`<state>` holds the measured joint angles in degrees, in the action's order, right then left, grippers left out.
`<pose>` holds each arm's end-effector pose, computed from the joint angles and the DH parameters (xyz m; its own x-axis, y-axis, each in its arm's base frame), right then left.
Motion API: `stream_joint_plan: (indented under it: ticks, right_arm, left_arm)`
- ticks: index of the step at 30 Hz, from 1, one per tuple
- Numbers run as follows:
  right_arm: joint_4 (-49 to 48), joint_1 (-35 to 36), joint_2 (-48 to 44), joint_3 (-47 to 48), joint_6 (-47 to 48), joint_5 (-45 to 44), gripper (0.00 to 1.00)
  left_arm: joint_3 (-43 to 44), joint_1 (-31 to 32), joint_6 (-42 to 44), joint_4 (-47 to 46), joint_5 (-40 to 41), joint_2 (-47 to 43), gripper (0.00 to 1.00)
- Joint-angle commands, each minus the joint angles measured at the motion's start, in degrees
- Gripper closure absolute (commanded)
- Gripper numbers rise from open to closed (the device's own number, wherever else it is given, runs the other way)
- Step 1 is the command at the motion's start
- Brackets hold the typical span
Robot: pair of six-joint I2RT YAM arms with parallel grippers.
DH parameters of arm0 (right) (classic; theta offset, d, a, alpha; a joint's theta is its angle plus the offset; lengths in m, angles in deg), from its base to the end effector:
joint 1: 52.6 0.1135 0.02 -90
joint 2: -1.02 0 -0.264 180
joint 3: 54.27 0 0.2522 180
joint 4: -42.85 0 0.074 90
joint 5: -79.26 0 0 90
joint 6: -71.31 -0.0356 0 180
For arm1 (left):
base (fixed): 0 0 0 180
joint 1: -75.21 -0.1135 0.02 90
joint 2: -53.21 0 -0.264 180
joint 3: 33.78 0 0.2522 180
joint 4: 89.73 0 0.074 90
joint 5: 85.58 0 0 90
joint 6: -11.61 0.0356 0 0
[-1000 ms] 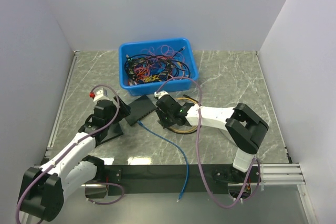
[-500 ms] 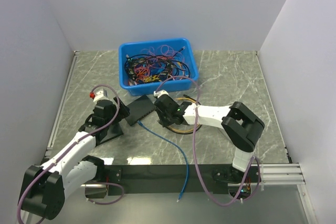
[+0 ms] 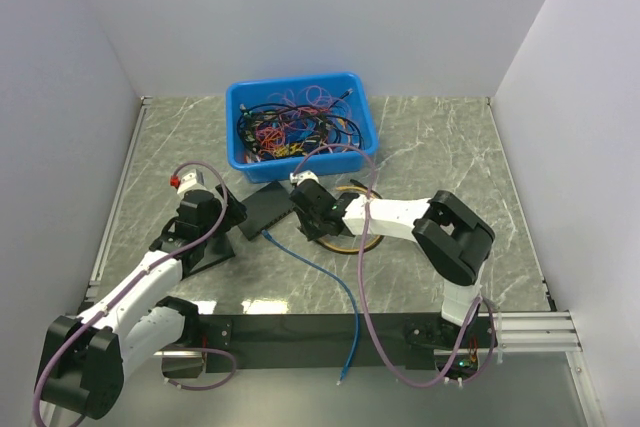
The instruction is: Insert the plug into the switch port
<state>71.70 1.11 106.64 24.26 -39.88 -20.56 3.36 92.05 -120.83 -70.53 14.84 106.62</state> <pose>0.2279 0.3000 0.1625 -0.7238 -0.3840 -0.5733 -0.5106 0.8569 0.0707 0.1871 -0.0499 0.1916 -0.5070 -0.5400 -0.6719 -0.2686 0.8396 -0.4721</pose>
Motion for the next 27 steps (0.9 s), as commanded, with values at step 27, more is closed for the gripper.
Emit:
stream_joint_plan:
  ticks: [27]
  right_arm:
    - [-2.7, -5.11, -6.04, -6.59, -2.1, 0.16, 0.5]
  left_arm:
    - [0.62, -0.49, 1.04, -0.86, 0.13, -2.08, 0.12]
